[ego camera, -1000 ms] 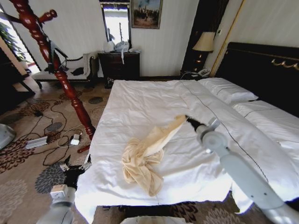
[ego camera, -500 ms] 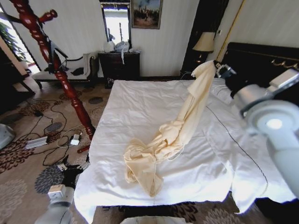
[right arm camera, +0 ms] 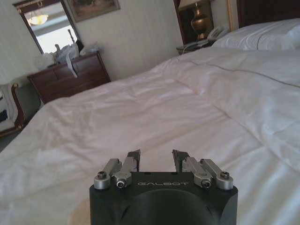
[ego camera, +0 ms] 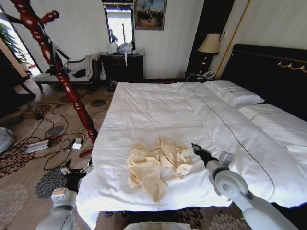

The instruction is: Pick up the clothes from the bed and hang them on the clothes hanger.

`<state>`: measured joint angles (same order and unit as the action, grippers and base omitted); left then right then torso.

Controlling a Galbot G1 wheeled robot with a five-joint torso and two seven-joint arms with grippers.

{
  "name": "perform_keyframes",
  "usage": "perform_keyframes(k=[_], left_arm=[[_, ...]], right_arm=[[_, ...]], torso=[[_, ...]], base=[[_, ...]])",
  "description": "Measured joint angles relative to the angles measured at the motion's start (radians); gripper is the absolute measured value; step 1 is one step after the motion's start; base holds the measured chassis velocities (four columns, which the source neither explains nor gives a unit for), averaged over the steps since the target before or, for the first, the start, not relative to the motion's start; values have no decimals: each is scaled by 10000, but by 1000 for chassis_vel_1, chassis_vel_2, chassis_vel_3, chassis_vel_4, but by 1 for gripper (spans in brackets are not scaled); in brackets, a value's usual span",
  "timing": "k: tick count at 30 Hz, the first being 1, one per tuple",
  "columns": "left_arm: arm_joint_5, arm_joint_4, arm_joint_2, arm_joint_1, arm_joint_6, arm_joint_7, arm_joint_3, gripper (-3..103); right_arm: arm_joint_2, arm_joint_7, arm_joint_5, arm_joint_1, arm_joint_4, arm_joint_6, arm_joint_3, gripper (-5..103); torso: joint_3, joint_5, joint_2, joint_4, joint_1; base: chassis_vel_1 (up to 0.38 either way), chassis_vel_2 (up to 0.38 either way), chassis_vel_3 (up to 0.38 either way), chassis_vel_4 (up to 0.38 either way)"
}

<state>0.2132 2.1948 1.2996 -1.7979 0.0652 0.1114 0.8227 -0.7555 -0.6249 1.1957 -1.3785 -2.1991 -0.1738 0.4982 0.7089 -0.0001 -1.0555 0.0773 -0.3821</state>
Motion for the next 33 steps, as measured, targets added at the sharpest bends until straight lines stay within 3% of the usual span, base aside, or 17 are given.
perform_keyframes(k=[3, 4, 6, 7, 9, 10, 15, 23, 33], left_arm=[[37, -61, -42, 60, 0, 10, 3, 100], [37, -61, -42, 60, 0, 10, 3, 100], [46, -93, -49, 99, 1, 20, 7, 100], [47, -104, -46, 123, 4, 26, 7, 100], [47, -104, -38, 126, 4, 28, 7, 100], [44, -104, -21, 126, 6, 31, 6, 100], [17, -53, 28, 79, 8, 33, 13, 100], [-74, 70, 120, 24, 25, 43, 11, 100], [-116, 239, 230, -96, 85, 67, 6, 100]], right_arm=[[140, -522, 643, -253, -488, -169, 167, 54], [140, -522, 643, -253, -488, -169, 167, 54], [236, -1089, 980, -584, -852, -526, 130, 60], [303, -1835, 1263, -1054, -1291, -1107, -21, 70], [311, -2100, 1407, -1264, -1508, -1371, -77, 70], [312, -2465, 1683, -1609, -1888, -1778, -153, 76], [274, -2843, 2048, -2079, -2448, -2278, -199, 96], [243, -3259, 2898, -1837, -2606, -2837, -377, 100], [-224, -2772, 1762, -1326, -1166, -2805, -1758, 100]], torso=[[-1, -2, -1, 5, 1], [-1, -2, -1, 5, 1], [-1, -1, -1, 4, 2], [0, 0, 0, 8, 1], [0, 1, 0, 9, 1], [0, 2, 0, 9, 1], [-1, -2, -1, 7, 2], [0, -1, 0, 3, 2], [0, 0, 0, 6, 2]], base=[[0, 0, 0, 0], [0, 0, 0, 0], [0, 0, 0, 0], [0, 0, 0, 0], [0, 0, 0, 0], [0, 0, 0, 0], [0, 0, 0, 0], [0, 0, 0, 0], [0, 0, 0, 0]])
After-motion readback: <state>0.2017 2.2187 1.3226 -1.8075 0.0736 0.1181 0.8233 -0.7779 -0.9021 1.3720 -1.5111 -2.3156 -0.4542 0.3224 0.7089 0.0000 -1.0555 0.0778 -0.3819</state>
